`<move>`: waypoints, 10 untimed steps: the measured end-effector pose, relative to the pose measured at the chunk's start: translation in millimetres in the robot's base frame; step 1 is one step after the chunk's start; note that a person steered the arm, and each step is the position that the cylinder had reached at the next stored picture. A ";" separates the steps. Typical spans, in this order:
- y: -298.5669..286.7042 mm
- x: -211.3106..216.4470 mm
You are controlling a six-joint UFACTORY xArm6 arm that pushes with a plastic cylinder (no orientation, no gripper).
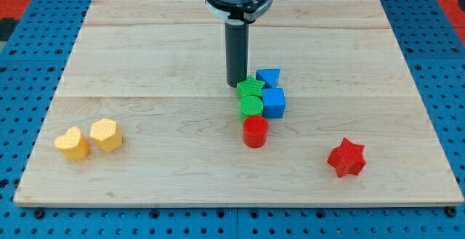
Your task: Keep the red circle right to the green circle
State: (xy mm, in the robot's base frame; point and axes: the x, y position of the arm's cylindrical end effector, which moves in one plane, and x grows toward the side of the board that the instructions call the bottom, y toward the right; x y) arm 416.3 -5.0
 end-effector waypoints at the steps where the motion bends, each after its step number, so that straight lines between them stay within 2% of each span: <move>1: -54.3 35.1; 2: -35.9 116.3; 3: -2.2 140.5; 6: 48.1 121.0; 7: 49.2 104.2; 10: 49.8 98.8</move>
